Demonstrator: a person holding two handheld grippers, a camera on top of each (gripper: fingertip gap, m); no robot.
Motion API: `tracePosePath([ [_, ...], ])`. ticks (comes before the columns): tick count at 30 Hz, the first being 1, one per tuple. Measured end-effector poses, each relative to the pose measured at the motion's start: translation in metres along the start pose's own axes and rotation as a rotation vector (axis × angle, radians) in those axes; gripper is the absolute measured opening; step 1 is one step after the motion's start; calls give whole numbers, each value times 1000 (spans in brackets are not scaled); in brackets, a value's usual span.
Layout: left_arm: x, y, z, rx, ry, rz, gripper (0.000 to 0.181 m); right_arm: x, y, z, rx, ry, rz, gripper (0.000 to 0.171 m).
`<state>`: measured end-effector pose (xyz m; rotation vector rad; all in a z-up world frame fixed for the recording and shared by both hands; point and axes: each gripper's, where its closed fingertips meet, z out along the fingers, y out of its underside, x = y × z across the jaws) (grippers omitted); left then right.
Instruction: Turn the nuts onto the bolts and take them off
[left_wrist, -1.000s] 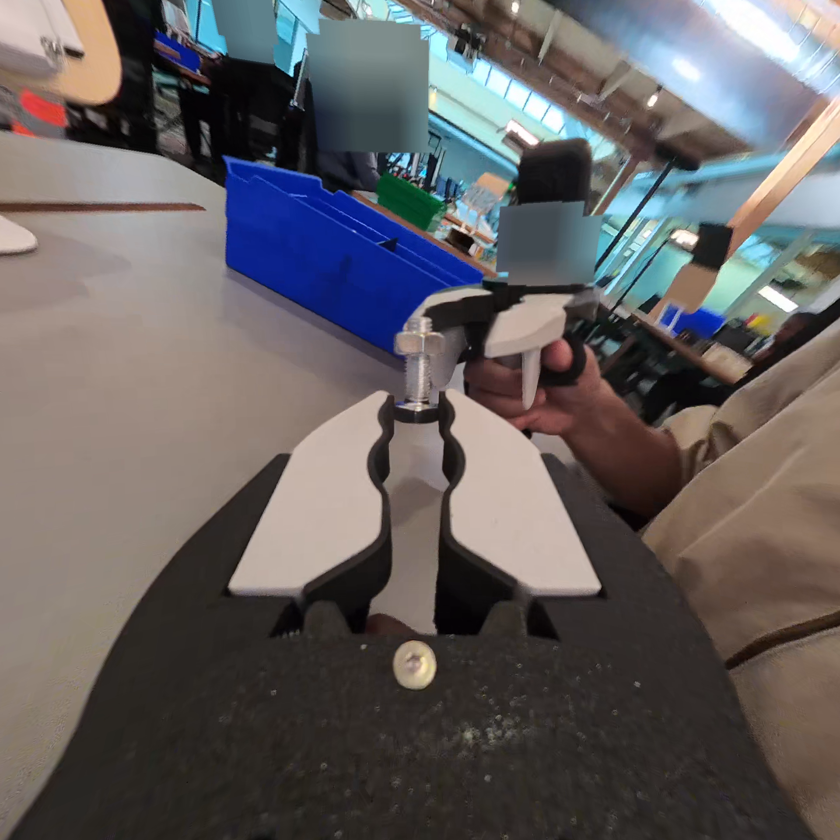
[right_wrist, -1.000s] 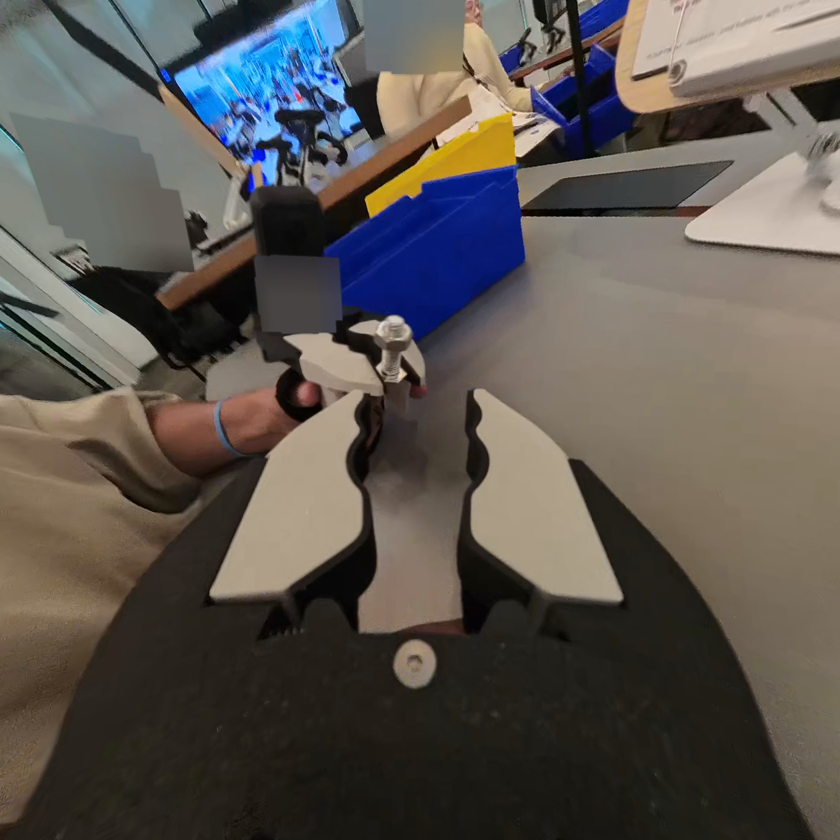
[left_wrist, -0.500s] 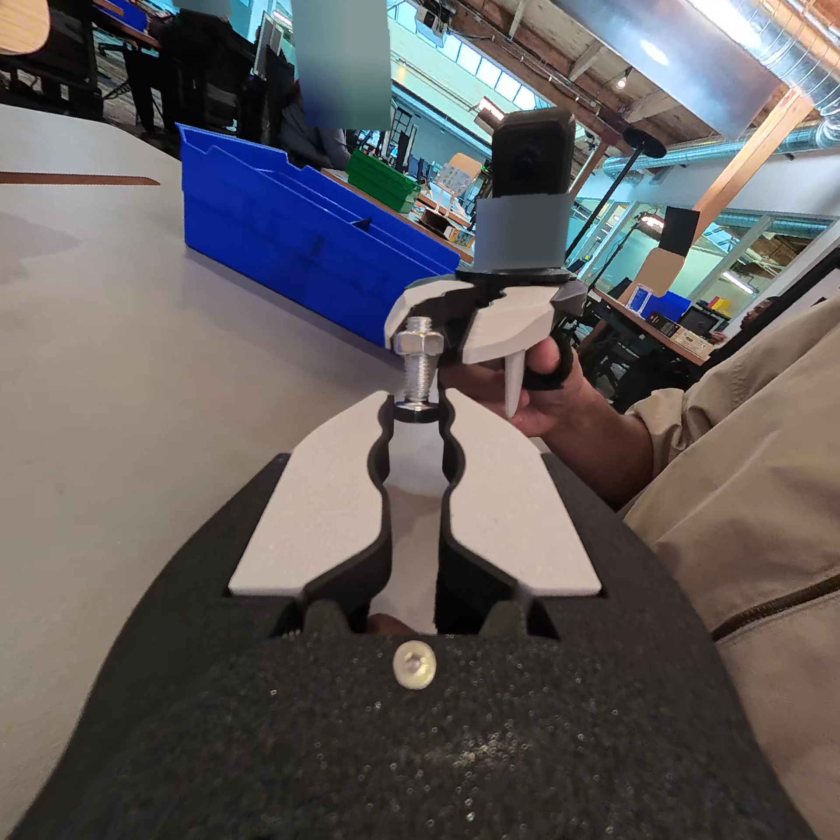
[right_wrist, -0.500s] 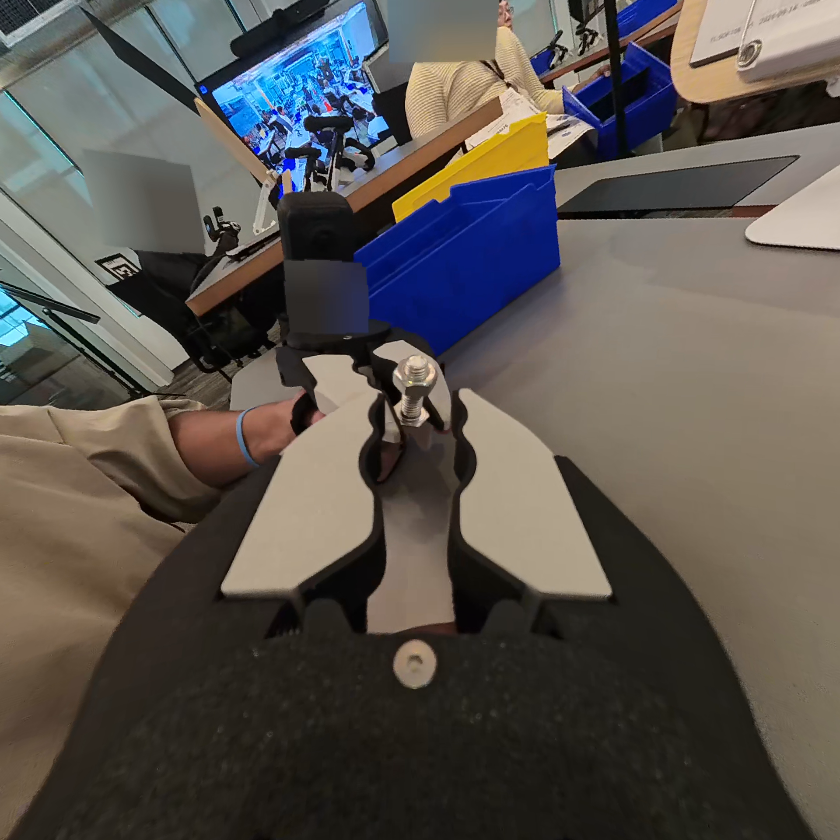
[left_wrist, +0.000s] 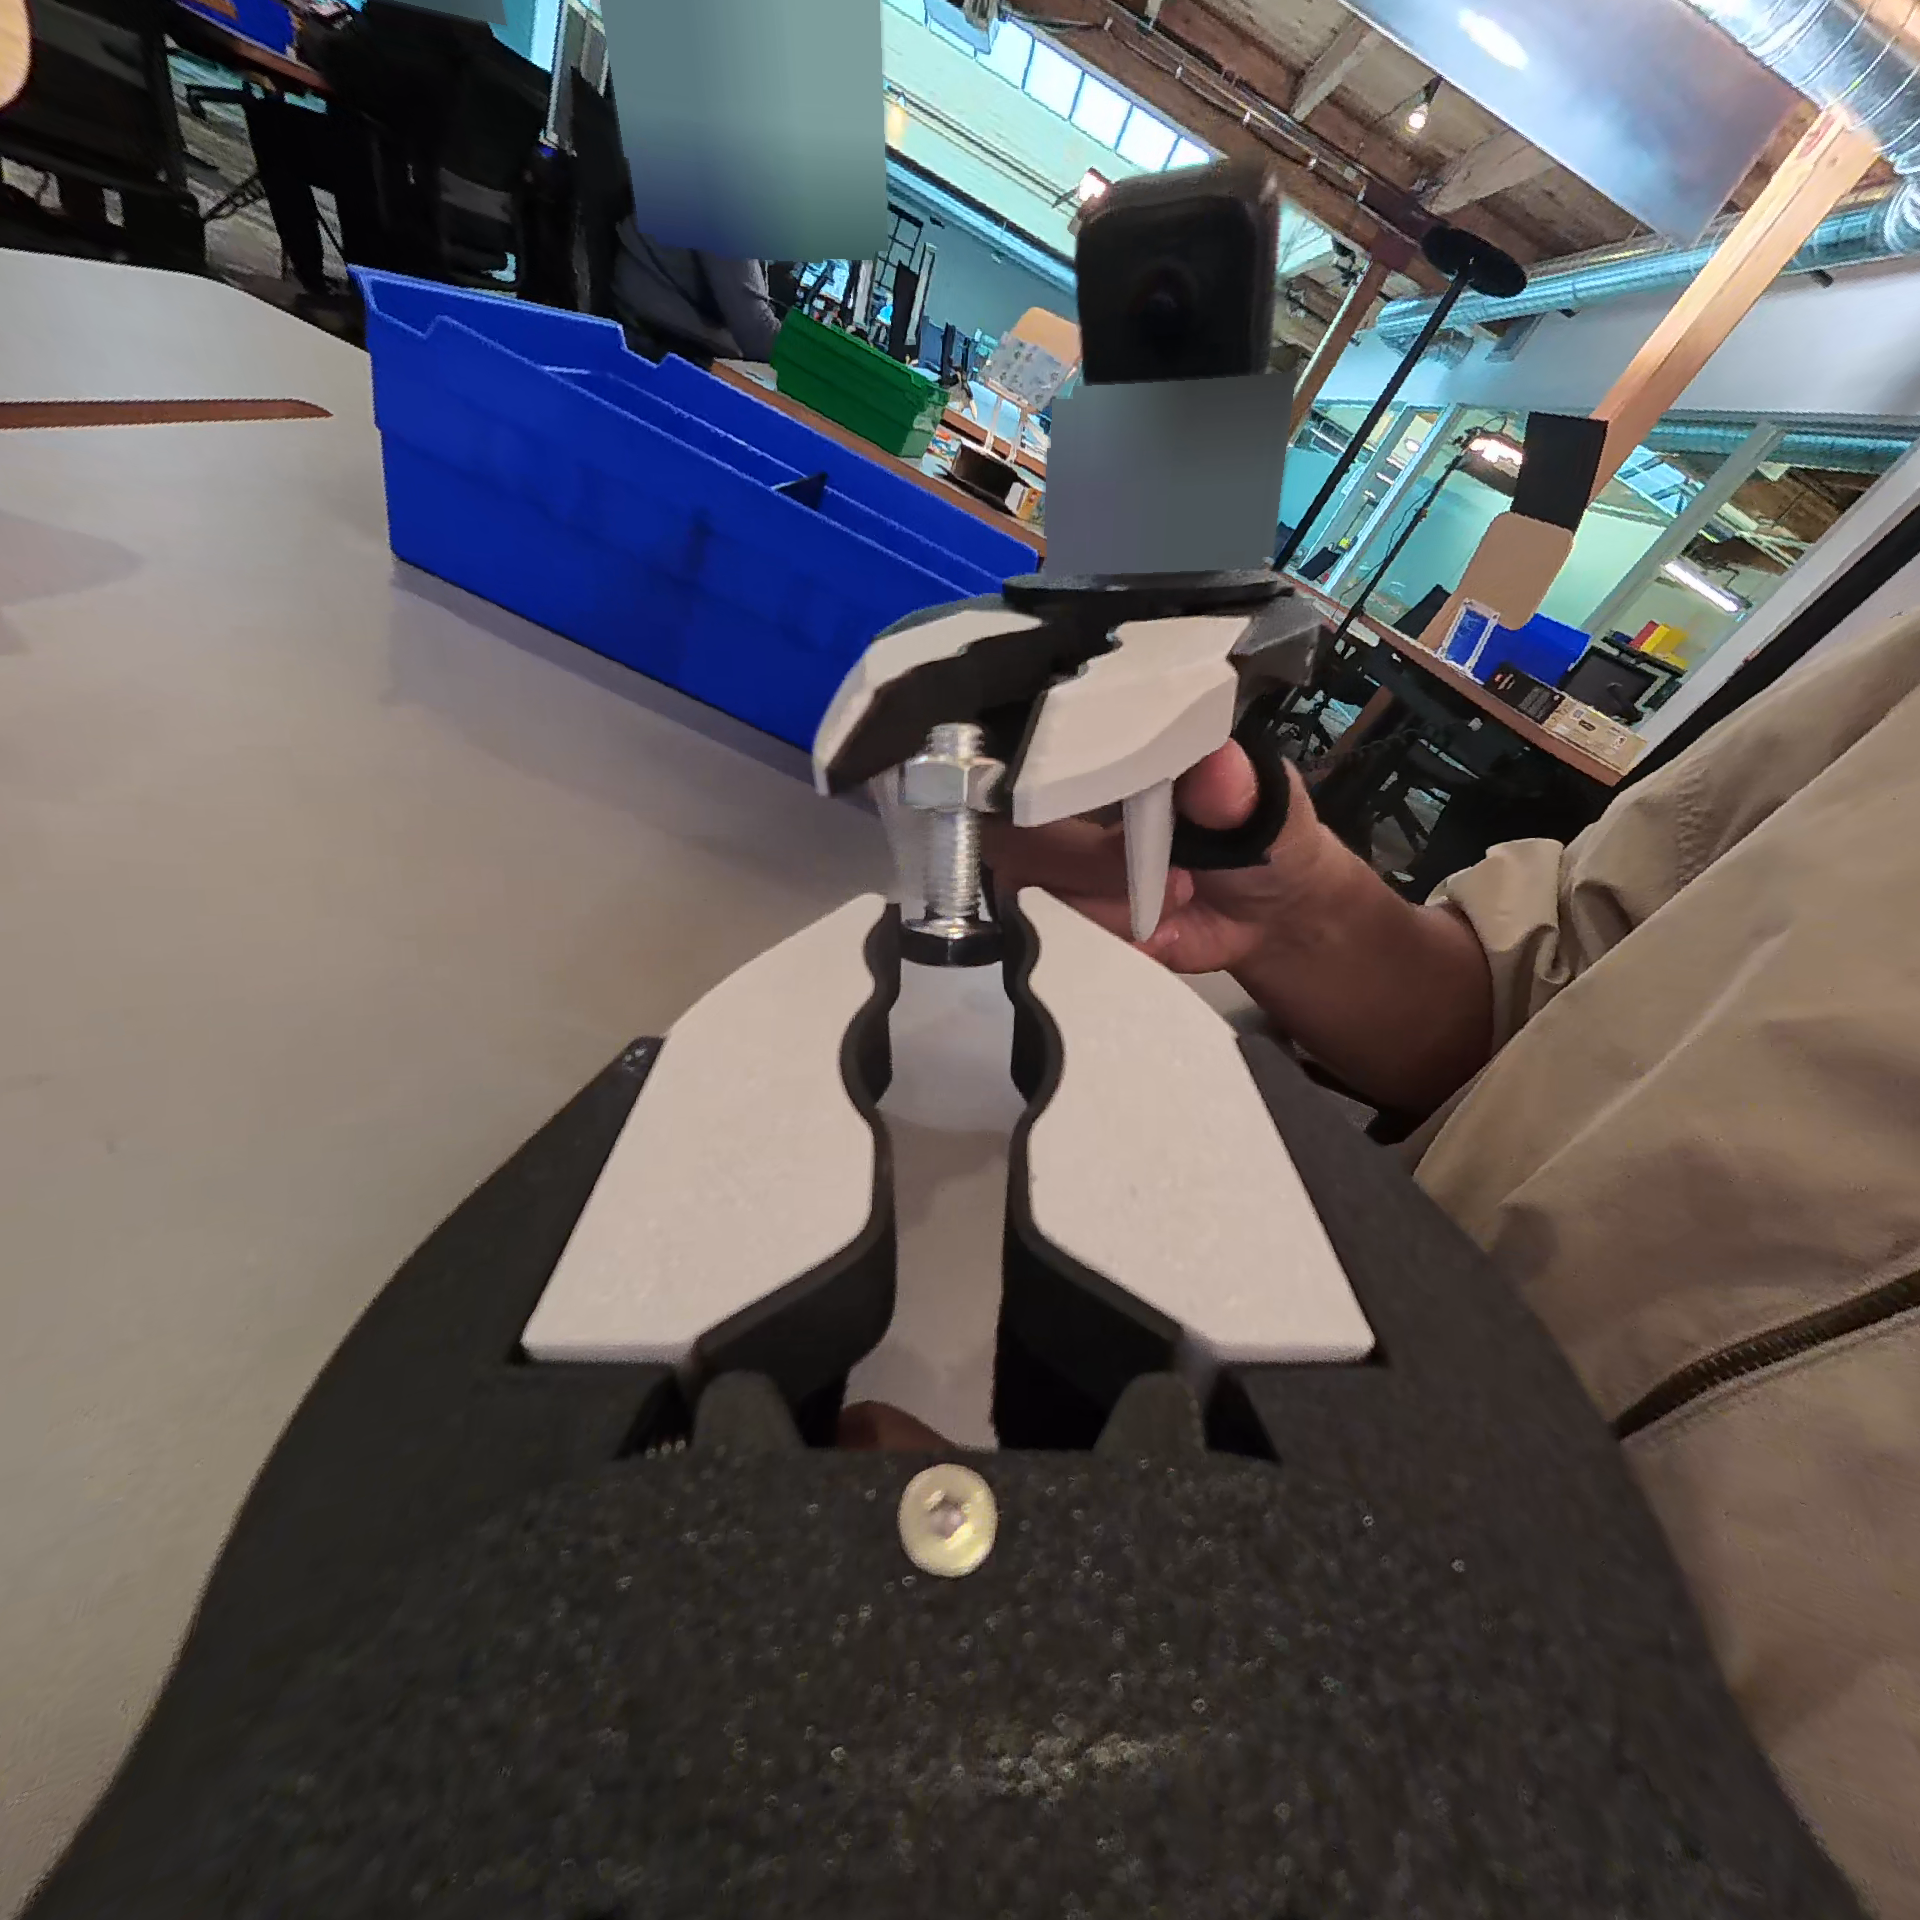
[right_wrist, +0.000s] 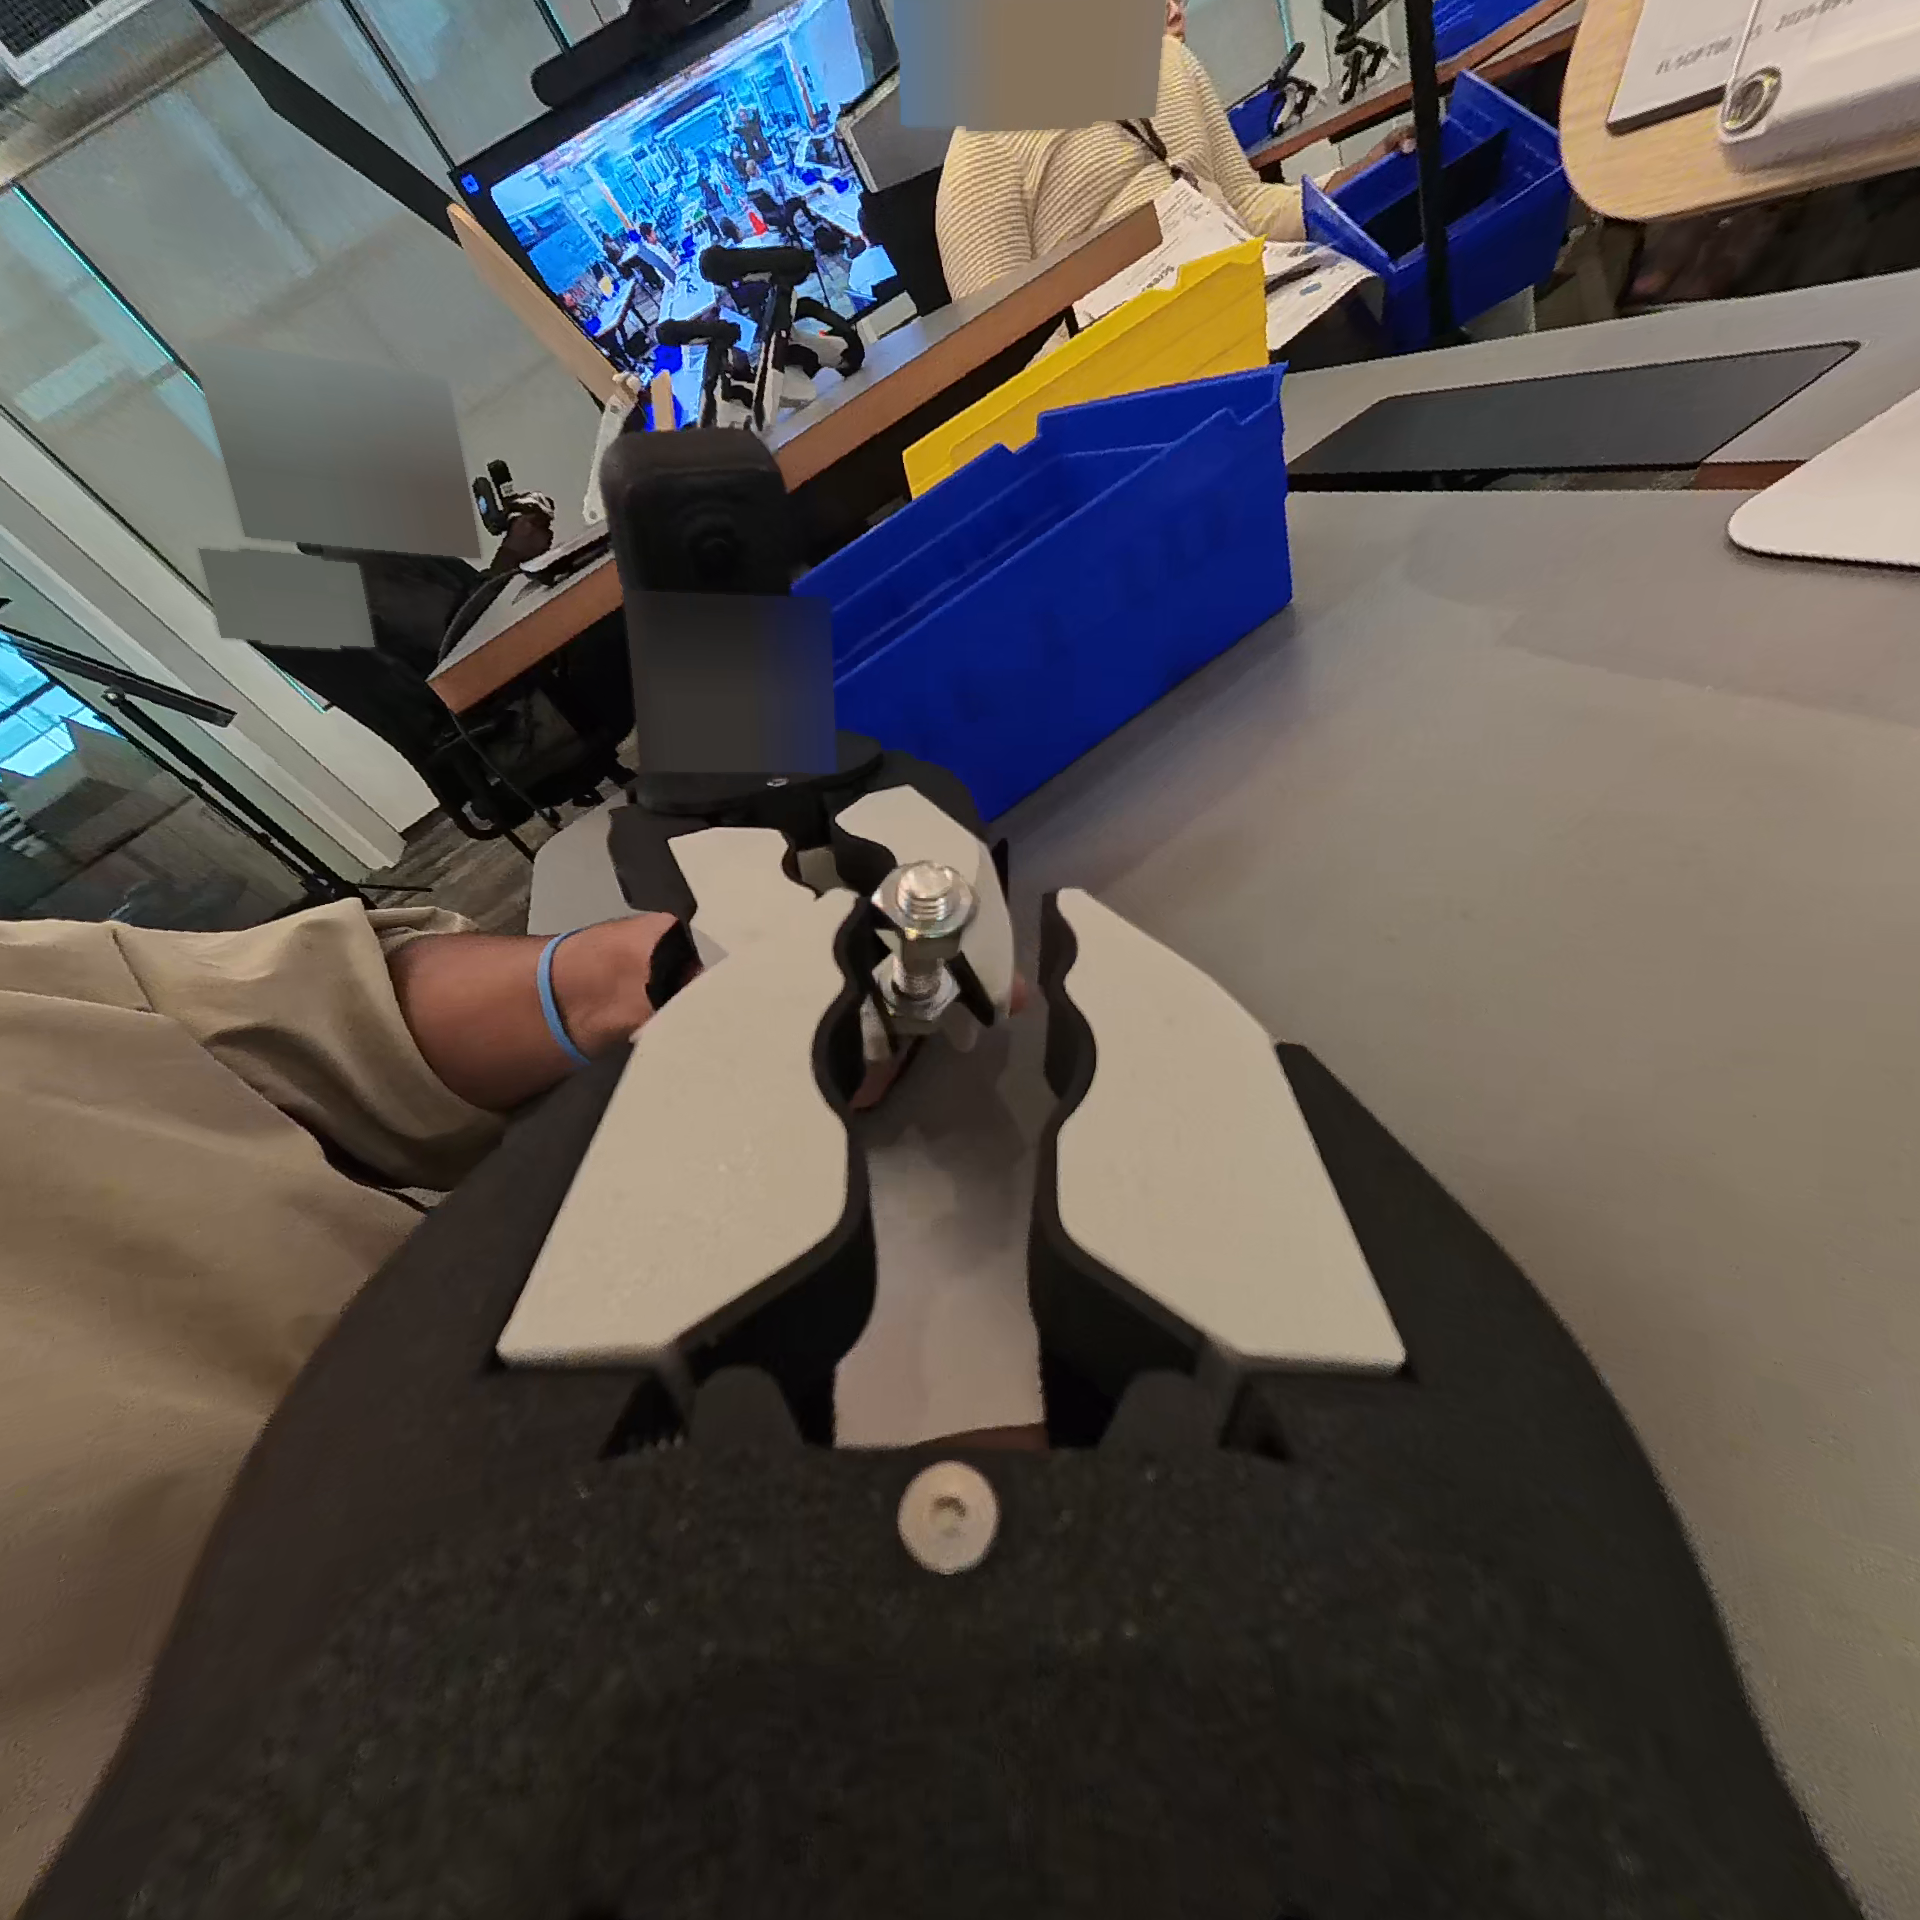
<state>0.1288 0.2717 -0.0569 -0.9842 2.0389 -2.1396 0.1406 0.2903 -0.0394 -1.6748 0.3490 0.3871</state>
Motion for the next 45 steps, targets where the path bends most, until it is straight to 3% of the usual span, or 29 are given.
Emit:
tracePosePath([
  [17, 2, -2, -4, -5, 3, 17, 18, 3, 0, -3, -29, 14, -41, 37],
  [20, 1, -6, -7, 14, 17, 1, 18, 11, 1, -11, -15, 46, -28, 30],
  [29, 5, -4, -4, -8, 7, 35, 18, 1, 0, -5, -23, 39, -69, 36],
  [35, 3, -7, -8, 6, 5, 27, 18, 10, -1, -21, 4, 48, -11, 31],
  [42, 8, -6, -5, -2, 12, 42, 18, -2, -1, -5, -26, 40, -88, 38],
  [44, 9, -11, -8, 26, 33, 28, 18, 8, 3, -12, -38, 55, -46, 27],
  [45, 10, -16, -11, 50, 48, 14, 18, 15, 5, -17, -35, 75, -36, 30],
])
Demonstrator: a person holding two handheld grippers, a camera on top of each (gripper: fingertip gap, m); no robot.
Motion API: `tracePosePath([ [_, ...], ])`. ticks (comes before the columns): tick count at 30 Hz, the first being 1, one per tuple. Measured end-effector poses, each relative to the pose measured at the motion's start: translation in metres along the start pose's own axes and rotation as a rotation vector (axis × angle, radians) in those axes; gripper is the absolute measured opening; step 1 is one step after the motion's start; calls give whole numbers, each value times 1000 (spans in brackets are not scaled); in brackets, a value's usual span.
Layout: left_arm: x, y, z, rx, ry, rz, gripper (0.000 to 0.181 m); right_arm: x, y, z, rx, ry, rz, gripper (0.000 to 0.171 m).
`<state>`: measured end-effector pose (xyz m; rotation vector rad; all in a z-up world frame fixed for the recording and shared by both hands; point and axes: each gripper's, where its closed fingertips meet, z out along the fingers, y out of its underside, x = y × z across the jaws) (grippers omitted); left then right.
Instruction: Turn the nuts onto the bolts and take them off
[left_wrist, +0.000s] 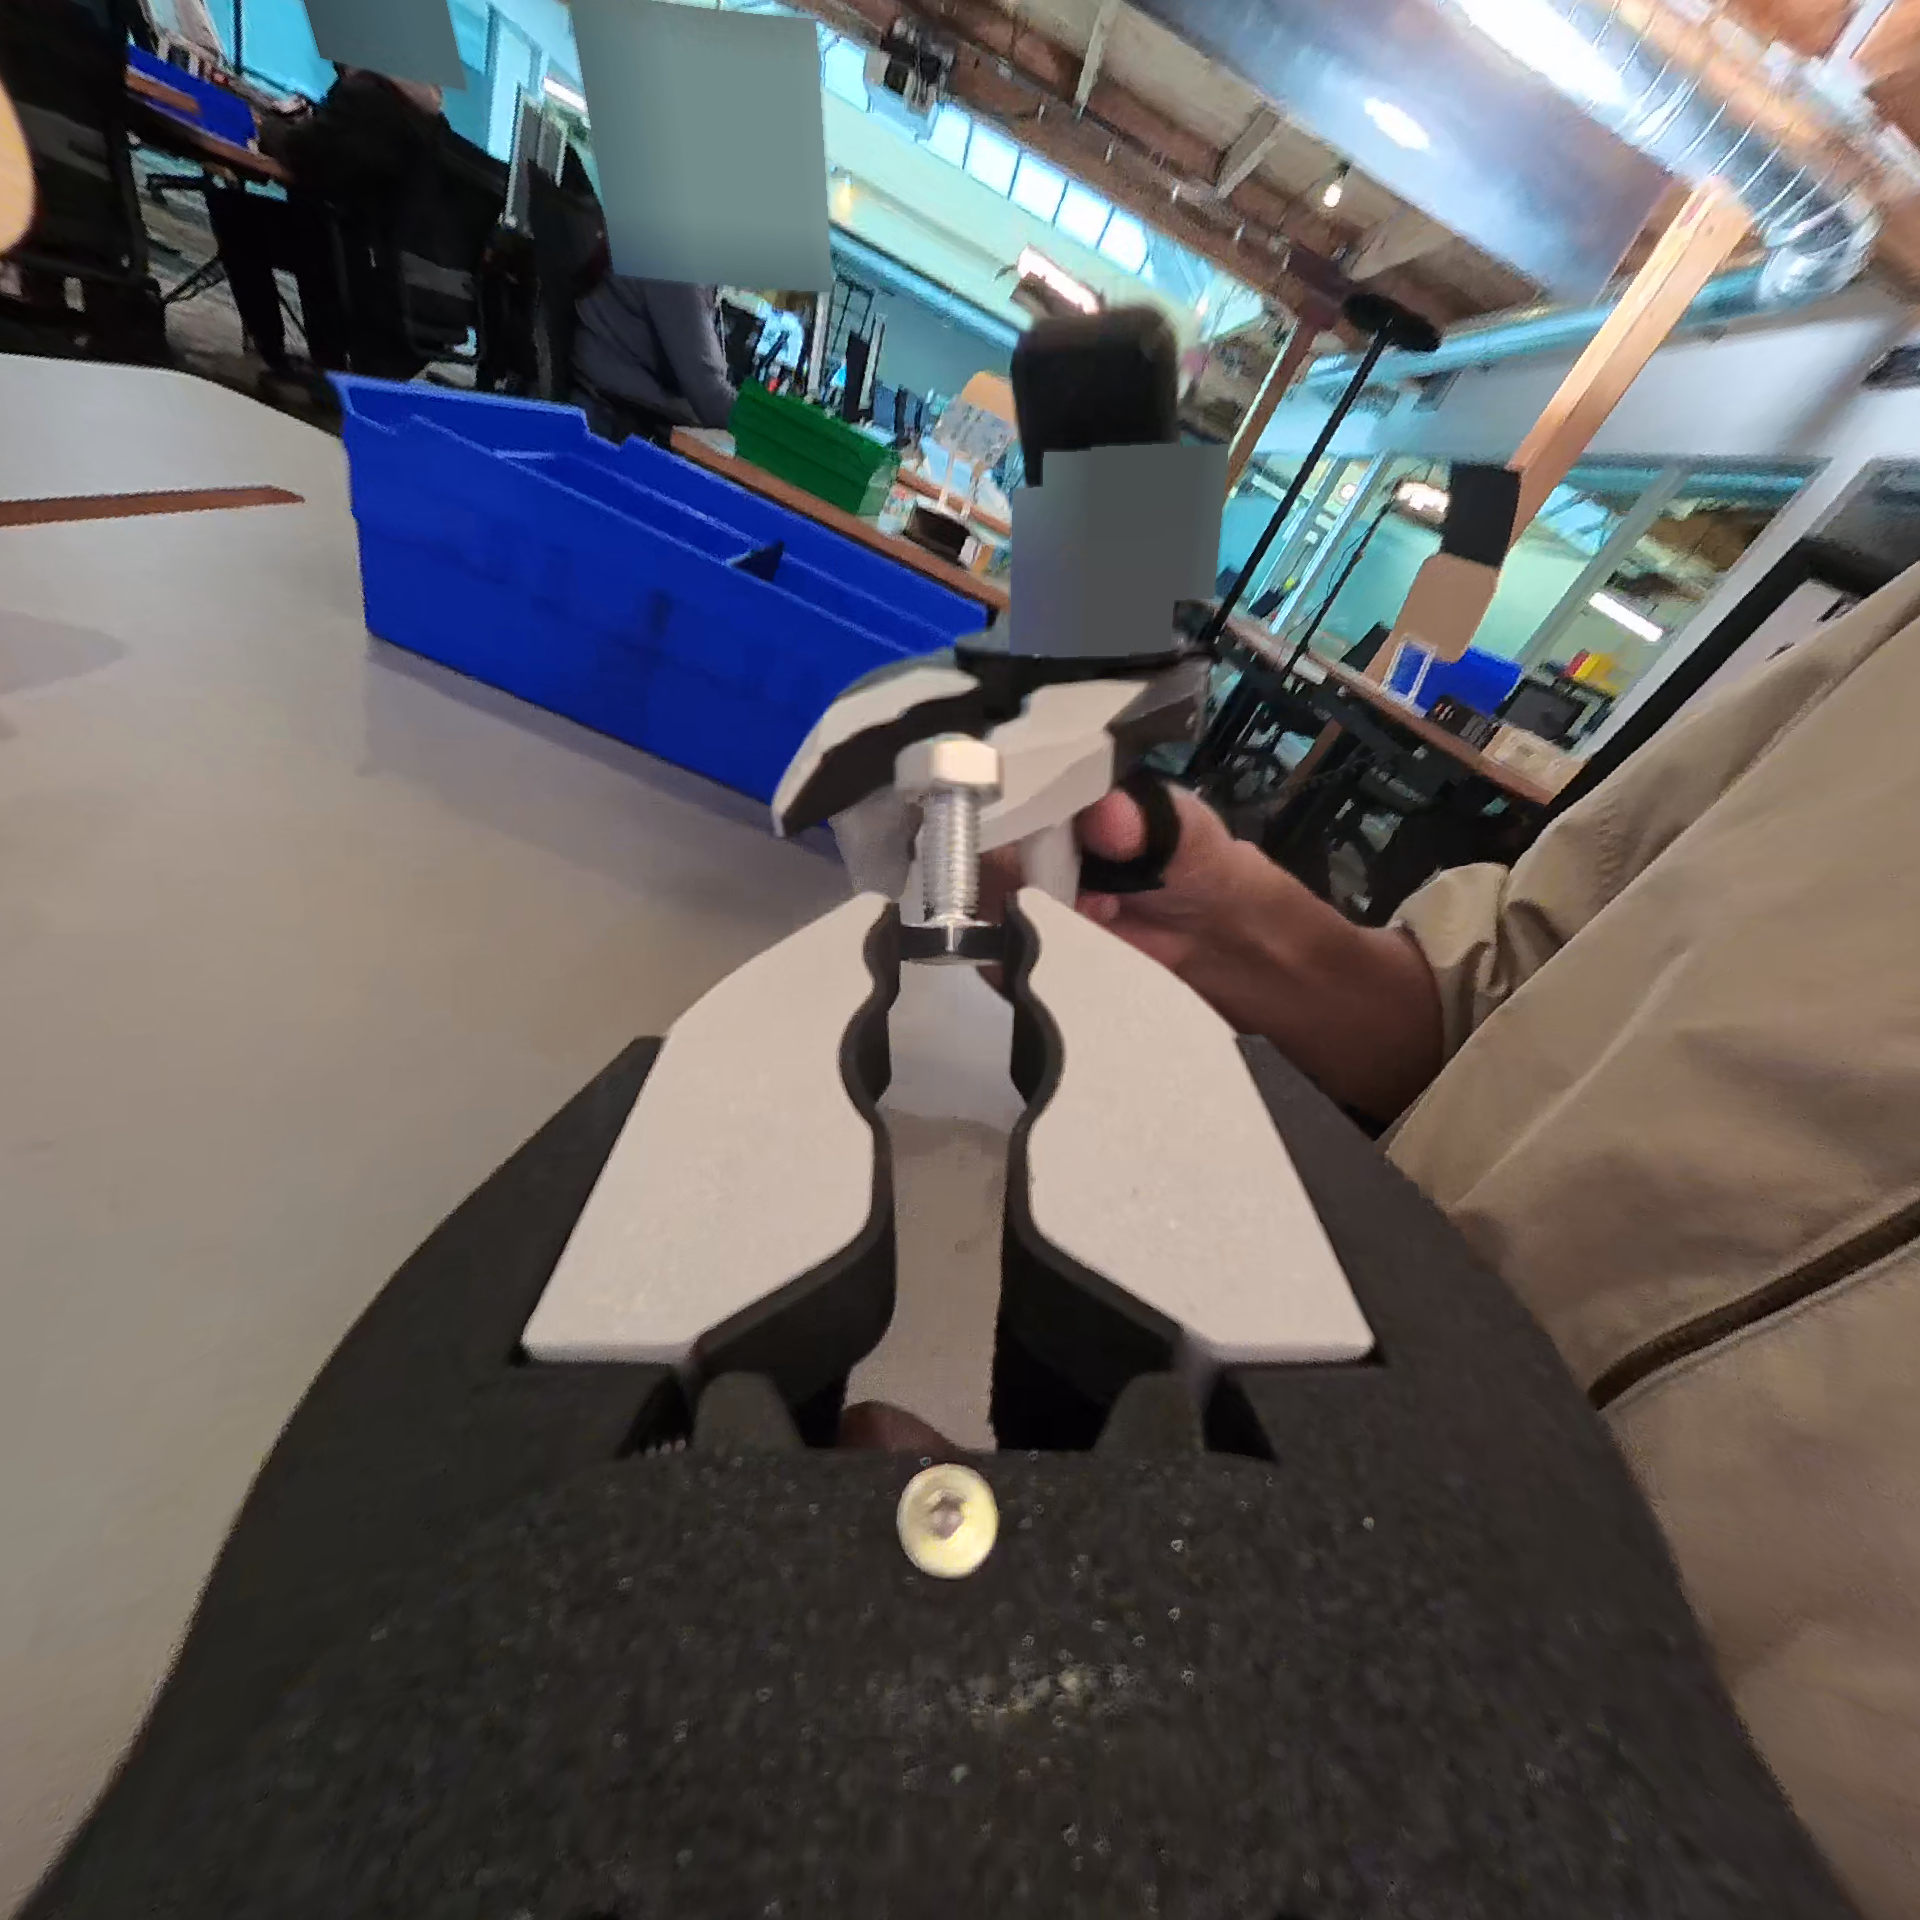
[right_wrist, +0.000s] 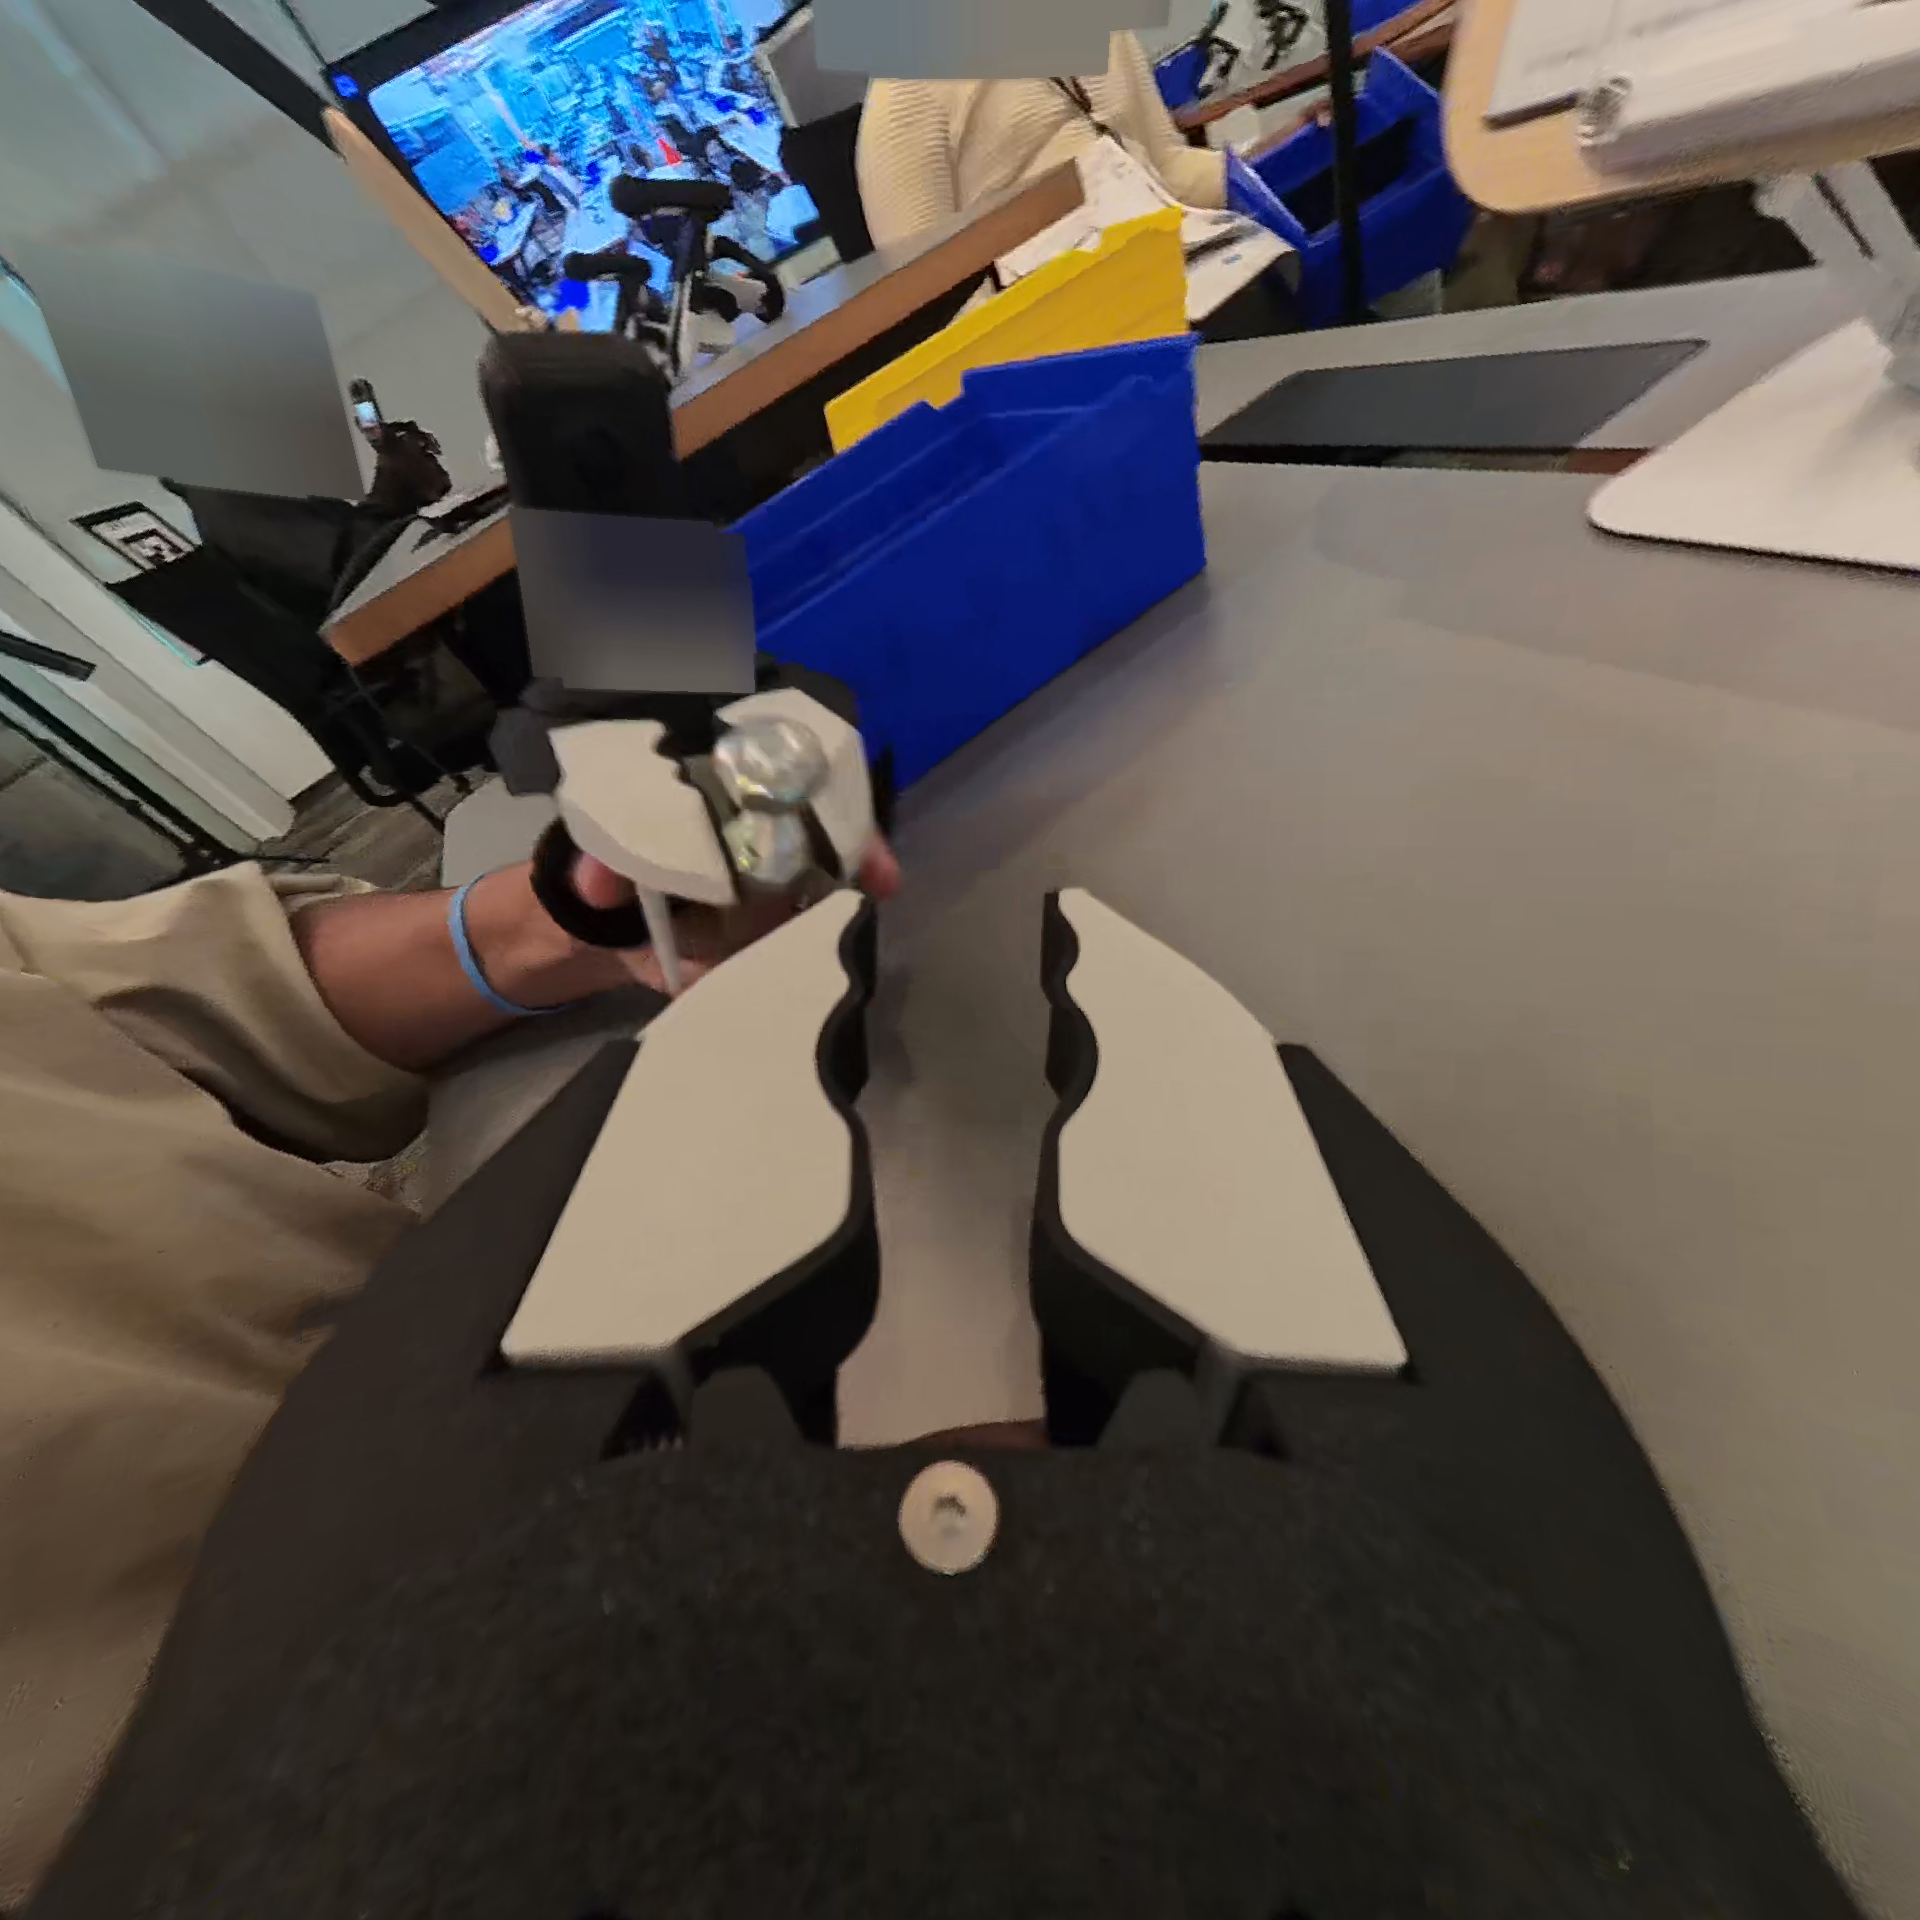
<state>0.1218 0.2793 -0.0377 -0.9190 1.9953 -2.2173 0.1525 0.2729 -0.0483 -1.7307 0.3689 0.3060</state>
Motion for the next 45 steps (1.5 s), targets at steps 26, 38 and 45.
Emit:
tracePosePath([
  [26, 13, -10, -4, 34, 69, -8, 18, -11, 6, 8, -54, -46, -24, 34],
  [38, 17, -9, -5, 25, 89, 4, 18, -13, 5, 5, -65, -72, -27, 34],
  [45, 4, 2, -2, -35, 21, 22, 18, -36, -17, 4, -23, -111, -92, 35],
])
